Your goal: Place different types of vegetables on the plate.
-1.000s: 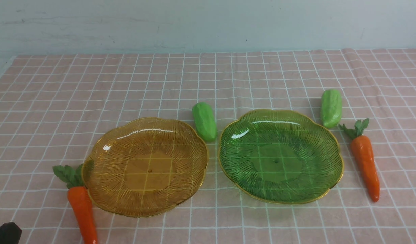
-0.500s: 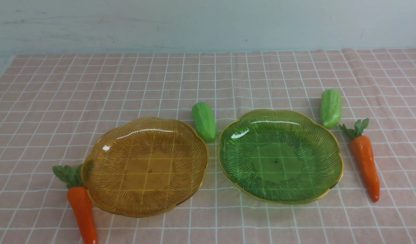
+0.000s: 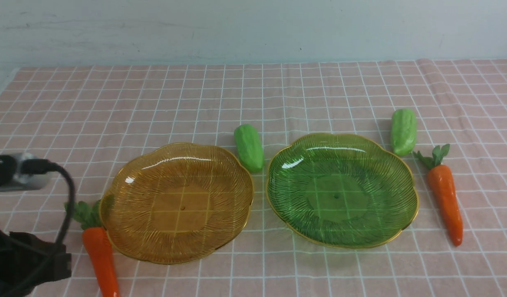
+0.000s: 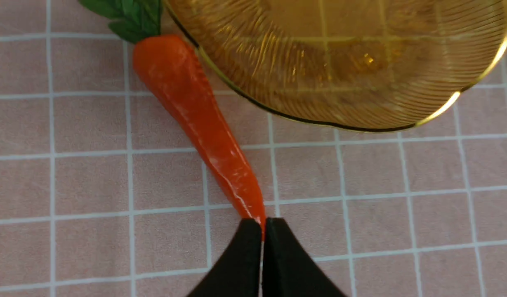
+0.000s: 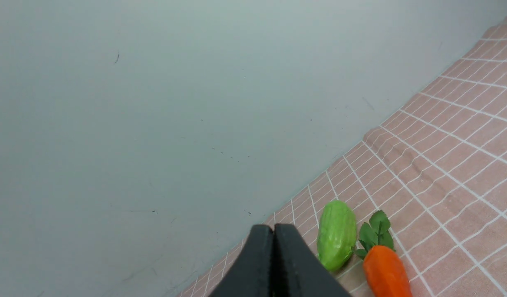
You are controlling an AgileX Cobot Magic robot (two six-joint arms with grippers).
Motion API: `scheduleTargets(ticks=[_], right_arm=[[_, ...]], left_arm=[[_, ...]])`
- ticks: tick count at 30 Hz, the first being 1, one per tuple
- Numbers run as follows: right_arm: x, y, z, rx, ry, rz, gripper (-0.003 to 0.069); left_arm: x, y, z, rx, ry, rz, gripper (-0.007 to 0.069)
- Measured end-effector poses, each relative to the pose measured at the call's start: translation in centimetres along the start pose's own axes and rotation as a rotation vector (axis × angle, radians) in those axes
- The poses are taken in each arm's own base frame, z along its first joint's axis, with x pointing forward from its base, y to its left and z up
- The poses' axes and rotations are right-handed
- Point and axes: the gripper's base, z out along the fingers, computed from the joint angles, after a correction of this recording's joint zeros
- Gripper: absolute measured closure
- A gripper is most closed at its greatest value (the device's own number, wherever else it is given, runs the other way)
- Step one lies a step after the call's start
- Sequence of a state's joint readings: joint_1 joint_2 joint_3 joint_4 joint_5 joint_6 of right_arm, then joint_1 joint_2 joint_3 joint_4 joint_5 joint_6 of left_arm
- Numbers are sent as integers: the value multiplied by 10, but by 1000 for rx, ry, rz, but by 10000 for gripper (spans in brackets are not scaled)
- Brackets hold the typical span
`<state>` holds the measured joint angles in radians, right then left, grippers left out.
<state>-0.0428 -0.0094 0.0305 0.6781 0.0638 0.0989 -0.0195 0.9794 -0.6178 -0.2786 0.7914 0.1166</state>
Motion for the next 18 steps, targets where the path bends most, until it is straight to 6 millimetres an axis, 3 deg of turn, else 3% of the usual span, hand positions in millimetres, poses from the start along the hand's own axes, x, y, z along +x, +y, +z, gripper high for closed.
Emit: scheduleTargets(ticks=[3, 6, 10, 14, 18], right_arm=[[-4, 13, -2, -29, 76, -30, 674], [-25, 46, -1, -68, 210, -141, 674], [-55, 89, 19, -61, 457, -333, 674], [-67, 108, 39, -64, 631, -437, 674], [-61, 106, 54, -53, 752, -456, 674]], left_arm=[[-5, 4, 20, -13, 68, -17, 628], [-7, 9, 41, -25, 142, -33, 627], [-8, 12, 57, -33, 187, -21, 590], [-8, 15, 70, -26, 228, 11, 445], [-8, 19, 90, -31, 269, -8, 198]])
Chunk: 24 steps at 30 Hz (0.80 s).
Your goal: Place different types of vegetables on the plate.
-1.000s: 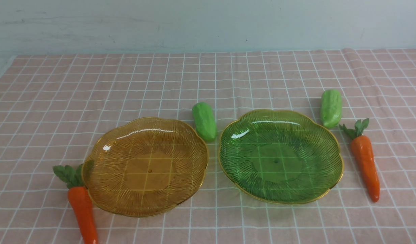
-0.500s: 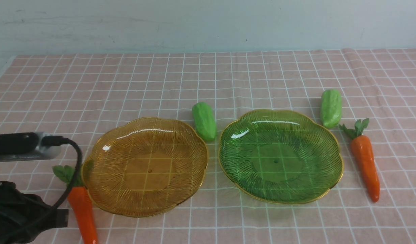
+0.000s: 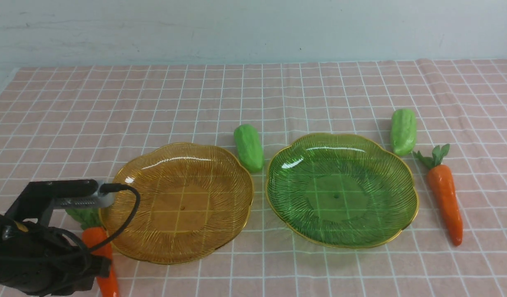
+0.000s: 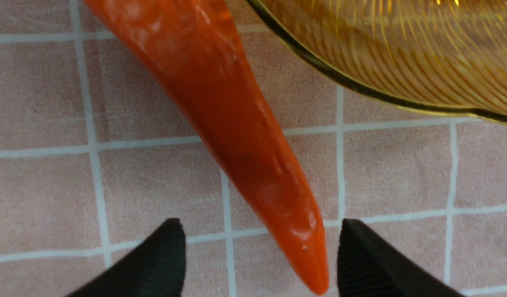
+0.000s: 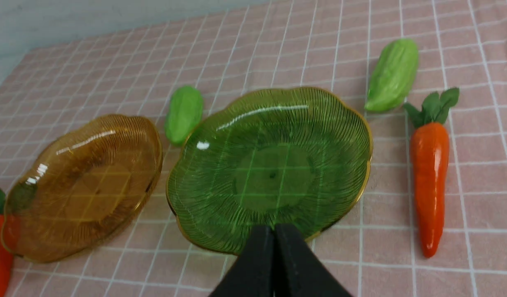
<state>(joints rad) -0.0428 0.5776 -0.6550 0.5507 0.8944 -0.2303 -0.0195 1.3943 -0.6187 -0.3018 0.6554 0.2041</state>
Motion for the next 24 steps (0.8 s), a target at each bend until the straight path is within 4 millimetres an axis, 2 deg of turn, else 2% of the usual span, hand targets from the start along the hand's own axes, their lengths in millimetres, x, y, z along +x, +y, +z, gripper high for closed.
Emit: scheduleTargets(ticks=[3, 5, 7, 9, 12, 13, 14, 19, 24], right_arm=[[1, 0, 2, -14, 4, -6, 674], [1, 0, 3, -17, 0, -20, 674], [0, 0, 3, -16, -19, -24, 674], [-2, 0, 3, -11, -37, -27, 674], [-3, -1, 3, -8, -45, -27, 674], [-3, -1, 3, -3, -41, -27, 674], [-5, -2, 4, 3, -28, -24, 674], [-25, -11, 14, 110, 109, -12, 674], [-51, -33, 39, 300, 225, 5, 674]], left_arm=[[-4, 1, 10, 12, 2, -38, 71], [-7, 1, 15, 19, -7, -60, 34], [-10, 4, 26, 10, -6, -75, 40], [-10, 5, 32, 4, 13, -89, 89], [-13, 7, 33, -20, 22, -109, 280], [-13, 8, 32, -34, 31, -113, 378], [-11, 10, 32, -51, 57, -127, 444], [-13, 16, 0, -182, 60, -123, 463], [-24, 9, -65, -247, -153, -122, 466]])
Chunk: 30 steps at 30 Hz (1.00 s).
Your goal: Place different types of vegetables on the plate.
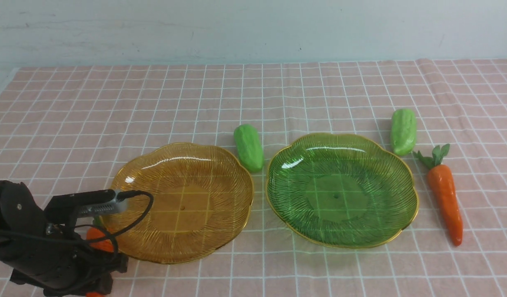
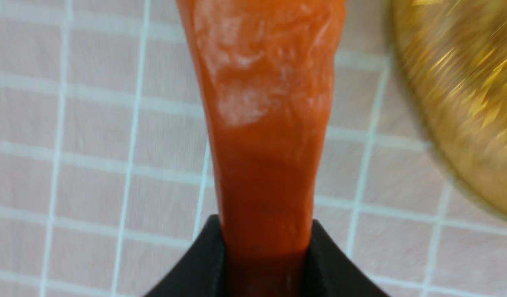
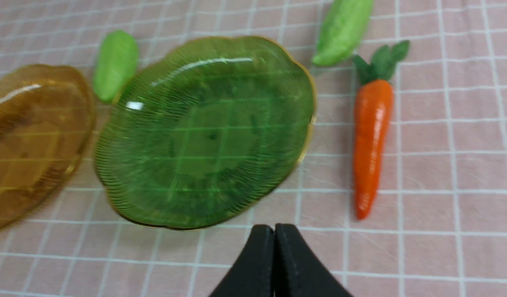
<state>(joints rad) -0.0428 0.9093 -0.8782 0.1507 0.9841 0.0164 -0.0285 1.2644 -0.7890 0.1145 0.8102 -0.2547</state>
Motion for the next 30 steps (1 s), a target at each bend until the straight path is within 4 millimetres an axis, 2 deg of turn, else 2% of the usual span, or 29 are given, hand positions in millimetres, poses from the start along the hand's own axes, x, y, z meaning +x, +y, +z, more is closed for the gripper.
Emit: scheduleTargets(ticks=[3, 4, 6, 10, 13, 16, 18, 21, 23, 26, 28, 30], right_arm=[[-18, -5, 26, 55, 75, 25, 674], [-22, -6, 38, 63, 109, 31, 673], [-31, -9, 65, 74, 171, 41, 657], [-41, -13, 112, 85, 238, 50, 573], [-43, -15, 136, 85, 257, 59, 499], [-41, -16, 158, 82, 286, 75, 424], [-38, -18, 180, 79, 312, 93, 335], [-28, -22, 212, 76, 351, 101, 204], [-18, -24, 237, 63, 387, 98, 144], [-11, -24, 252, 46, 405, 90, 134], [-9, -24, 256, 40, 407, 92, 143], [-8, -25, 260, 38, 402, 86, 182]], left_arm=[[-9, -12, -23, 49, -104, 71, 466], [-14, -23, -32, 97, -150, 110, 466], [-19, -43, -35, 161, -187, 156, 466], [-27, -79, -20, 232, -197, 233, 463], [-31, -91, -9, 241, -180, 259, 454], [-38, -102, 10, 235, -140, 273, 421], [-41, -106, 20, 228, -117, 274, 396], [-46, -113, 43, 211, -67, 274, 271], [-47, -114, 51, 200, -55, 281, 186], [-48, -114, 52, 188, -57, 290, 119], [-48, -113, 52, 185, -60, 283, 109], [-49, -113, 51, 183, -62, 269, 112]])
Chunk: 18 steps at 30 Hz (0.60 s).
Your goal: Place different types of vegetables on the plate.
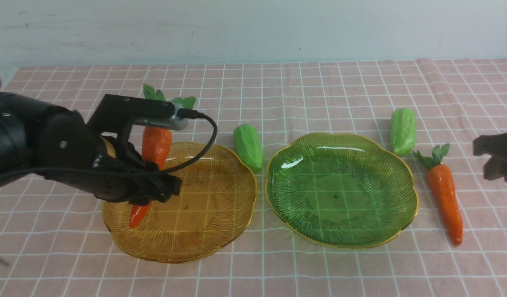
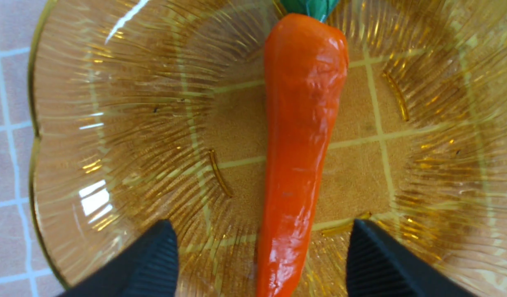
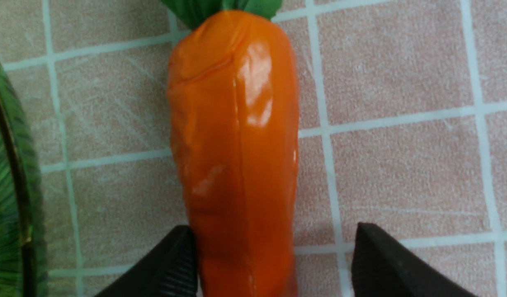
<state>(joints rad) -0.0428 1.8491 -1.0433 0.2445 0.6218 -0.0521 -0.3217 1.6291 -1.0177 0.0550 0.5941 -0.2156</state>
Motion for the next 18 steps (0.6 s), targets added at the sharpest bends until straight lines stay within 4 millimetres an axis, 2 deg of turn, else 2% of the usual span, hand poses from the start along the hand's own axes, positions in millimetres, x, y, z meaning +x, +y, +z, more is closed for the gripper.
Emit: scheduleTargets(ticks=[2, 6, 8, 10, 12, 14, 18], right_arm=[[0, 0, 4, 0, 5, -1, 230], [-4, -1, 8, 3, 16, -17, 413], [-7, 0, 7, 4, 22, -25, 420], [-10, -1, 2, 3, 38, -21, 409], [-14, -1, -5, 1, 42, -11, 408], [-25, 0, -25, -9, 21, 11, 408], [-41, 17, -74, -69, -64, 15, 408]], left_arm=[[0, 0, -2, -1, -8, -16, 146], [-2, 0, -14, 3, -34, -40, 284], [-2, 1, -21, 1, -46, -39, 379], [0, 3, -33, -7, -55, -31, 510], [1, 5, -48, -25, -72, -12, 583], [4, 8, -64, -49, -82, 7, 613], [11, 14, -90, -81, -107, 16, 628]])
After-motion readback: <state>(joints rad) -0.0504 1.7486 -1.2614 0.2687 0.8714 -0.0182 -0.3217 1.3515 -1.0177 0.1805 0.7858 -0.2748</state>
